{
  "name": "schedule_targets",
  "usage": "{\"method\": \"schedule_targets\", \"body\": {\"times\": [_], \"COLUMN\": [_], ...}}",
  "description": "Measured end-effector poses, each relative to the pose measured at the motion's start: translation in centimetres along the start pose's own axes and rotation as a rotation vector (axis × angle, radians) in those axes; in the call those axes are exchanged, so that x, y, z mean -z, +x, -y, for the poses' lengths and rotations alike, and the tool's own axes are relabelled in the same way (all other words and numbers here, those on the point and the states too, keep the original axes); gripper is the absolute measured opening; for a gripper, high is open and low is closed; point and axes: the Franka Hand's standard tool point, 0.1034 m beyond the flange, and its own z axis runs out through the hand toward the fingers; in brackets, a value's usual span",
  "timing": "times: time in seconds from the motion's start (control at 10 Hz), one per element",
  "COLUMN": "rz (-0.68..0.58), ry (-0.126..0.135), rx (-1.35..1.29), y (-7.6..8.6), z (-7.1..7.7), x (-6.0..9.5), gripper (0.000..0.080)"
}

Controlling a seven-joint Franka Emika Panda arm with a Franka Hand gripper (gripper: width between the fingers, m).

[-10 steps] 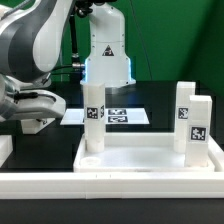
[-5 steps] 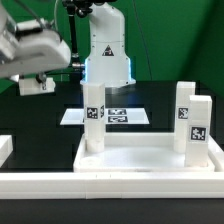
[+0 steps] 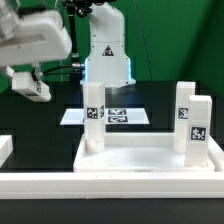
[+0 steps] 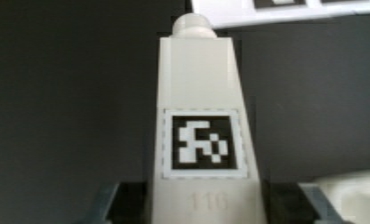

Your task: Assemble desk

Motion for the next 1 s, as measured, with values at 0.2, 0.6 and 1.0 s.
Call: {"method": "schedule_targets", "body": {"times": [0.2,0.6,1.0], "rz": [-0.167,-0.409,-0.76], "ry": [-0.051,-0.08,-0.074], "rx": [0.094,0.054,-0.057], "y": [2.9,3.5,9.1], "z": [-0.5,-1.0,9.6], "x": [5.3,5.3,10.0], "gripper": [0.0291,0.0291,0.0291]}}
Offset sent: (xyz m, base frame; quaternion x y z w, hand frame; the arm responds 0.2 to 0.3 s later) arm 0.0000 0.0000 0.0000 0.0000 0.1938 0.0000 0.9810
